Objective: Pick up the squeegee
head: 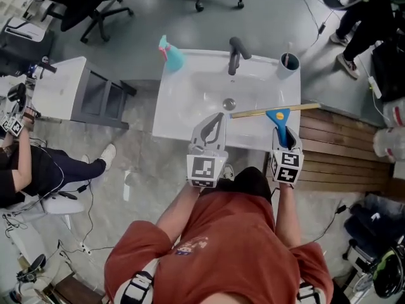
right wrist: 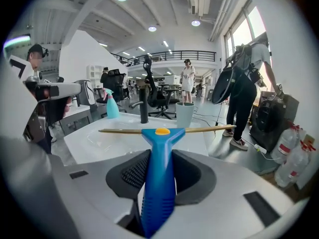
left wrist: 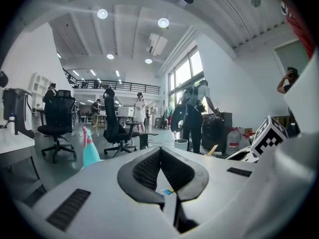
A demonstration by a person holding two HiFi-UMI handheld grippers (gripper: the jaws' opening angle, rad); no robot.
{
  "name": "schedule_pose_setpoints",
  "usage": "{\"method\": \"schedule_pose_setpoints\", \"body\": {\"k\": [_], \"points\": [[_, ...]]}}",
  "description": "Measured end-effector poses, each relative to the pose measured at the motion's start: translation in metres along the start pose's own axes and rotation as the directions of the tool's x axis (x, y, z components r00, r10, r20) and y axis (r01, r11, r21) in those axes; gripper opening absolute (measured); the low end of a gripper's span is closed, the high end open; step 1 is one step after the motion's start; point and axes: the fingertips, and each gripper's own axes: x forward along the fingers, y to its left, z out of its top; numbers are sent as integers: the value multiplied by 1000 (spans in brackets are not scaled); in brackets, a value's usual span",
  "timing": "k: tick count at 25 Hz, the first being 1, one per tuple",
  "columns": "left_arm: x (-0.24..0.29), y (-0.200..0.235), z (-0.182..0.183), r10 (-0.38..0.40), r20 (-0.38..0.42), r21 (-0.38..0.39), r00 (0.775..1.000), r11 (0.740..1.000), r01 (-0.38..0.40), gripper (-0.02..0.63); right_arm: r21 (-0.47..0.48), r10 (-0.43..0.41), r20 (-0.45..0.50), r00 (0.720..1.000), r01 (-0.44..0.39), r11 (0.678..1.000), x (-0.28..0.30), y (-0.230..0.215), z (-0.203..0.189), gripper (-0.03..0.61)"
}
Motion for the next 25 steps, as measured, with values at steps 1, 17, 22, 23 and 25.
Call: {"method": "schedule_pose_setpoints", "body": {"k": [1,17,22,23,25], "points": [[-2,0,5,-1,8,4,1000,1000,1,17,9,-8,14,1000,8,1000,-5,-2,5,140],[-8,13,104,25,218,77,976,996,-43,17,45,-103,310,945,94,995,-69,-45,127,140],[-10,14,155,31,323,76,946,995,-59,18,37,-123,431,894,119,992,-98,-52,181,140],[-11,14,163,31,340,79,940,995,-62,18,39,-129,456,881,125,991,-104,-54,192,140],[-10,13,178,30,367,85,930,994,-65,17,44,-140,503,853,136,990,-117,-57,212,140]]}}
